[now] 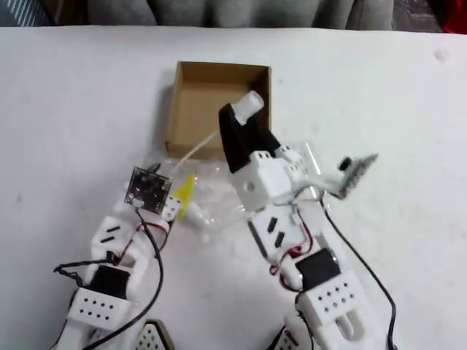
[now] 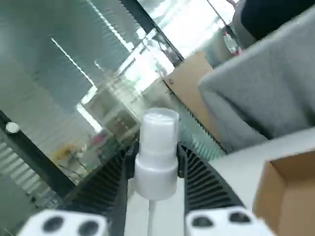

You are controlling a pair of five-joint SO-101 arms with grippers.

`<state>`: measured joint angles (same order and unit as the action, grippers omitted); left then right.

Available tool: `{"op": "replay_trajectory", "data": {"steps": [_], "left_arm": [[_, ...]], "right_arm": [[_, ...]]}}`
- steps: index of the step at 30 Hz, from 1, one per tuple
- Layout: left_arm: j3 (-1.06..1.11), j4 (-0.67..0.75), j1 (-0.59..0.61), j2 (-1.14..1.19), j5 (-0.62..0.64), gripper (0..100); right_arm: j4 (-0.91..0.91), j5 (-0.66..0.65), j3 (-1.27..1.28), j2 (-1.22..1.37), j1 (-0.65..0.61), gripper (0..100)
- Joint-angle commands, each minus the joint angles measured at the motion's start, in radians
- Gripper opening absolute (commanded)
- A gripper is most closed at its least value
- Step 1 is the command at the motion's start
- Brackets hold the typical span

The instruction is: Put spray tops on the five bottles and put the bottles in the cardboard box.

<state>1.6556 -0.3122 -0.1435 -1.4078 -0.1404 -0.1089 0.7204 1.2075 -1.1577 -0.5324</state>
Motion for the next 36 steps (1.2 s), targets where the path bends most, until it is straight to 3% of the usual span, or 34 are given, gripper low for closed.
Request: {"op": "replay_trajectory", "data": {"steps": [1, 13, 28, 36], "left_arm": [[-0.012, 0.032, -0.001, -0.025, -0.012, 3], [-0.011, 0.028, -0.001, -0.025, -0.012, 3], [-0.011, 0.031, -0.002, -0.025, -0.012, 3], [-0.011, 0.029, -0.001, -0.025, -0.012, 3]], "right_arm": [[-0.022, -0.008, -0.097, 0.131, 0.021, 1.5], [-0.139, -0.003, -0.124, 0.17, 0.038, 1.5], [-0.13, -0.005, -0.117, 0.18, 0.028, 1.5], [-0.111, -0.008, -0.163, 0.328, -0.01, 1.5]]}}
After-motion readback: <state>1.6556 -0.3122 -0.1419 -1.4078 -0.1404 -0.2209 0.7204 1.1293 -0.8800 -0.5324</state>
